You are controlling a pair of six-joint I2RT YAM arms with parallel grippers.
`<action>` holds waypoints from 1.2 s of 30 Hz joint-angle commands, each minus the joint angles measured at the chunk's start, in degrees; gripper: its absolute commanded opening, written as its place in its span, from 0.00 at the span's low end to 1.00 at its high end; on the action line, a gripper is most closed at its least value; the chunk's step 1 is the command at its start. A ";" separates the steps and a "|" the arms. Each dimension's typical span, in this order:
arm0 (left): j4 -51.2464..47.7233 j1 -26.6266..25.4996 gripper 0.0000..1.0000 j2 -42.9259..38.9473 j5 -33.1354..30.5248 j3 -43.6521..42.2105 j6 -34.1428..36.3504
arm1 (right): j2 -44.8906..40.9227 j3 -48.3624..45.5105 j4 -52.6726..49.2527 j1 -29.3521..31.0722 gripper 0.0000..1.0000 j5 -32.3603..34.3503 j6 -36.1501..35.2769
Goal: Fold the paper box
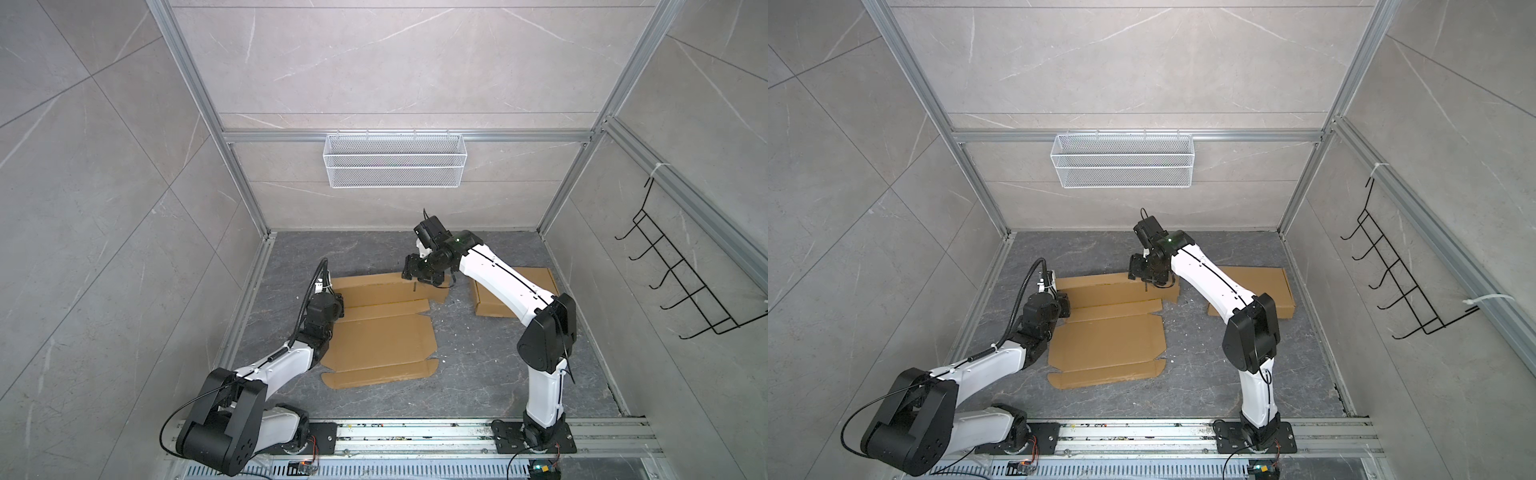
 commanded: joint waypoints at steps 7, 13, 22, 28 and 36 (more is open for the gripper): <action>1.43 -0.30 0.01 -0.83 0.04 1.05 0.38 | 0.74 -2.65 4.05 0.32 0.48 -3.04 2.47; 1.00 -0.38 0.01 -1.56 -0.36 0.63 -0.57 | 0.18 -4.30 6.18 0.20 0.43 -4.34 3.20; -6.09 -0.38 0.00 -3.70 -4.53 2.68 0.55 | -6.25 -8.95 10.39 -4.25 0.60 -10.77 -1.42; -11.44 -0.38 0.00 -3.51 -6.17 5.37 -0.06 | -16.79 -22.89 14.79 -7.53 0.60 -8.78 -2.67; -14.83 -0.38 0.00 -2.72 -5.86 8.88 -1.08 | -27.68 -48.26 35.22 -3.66 0.45 4.16 2.28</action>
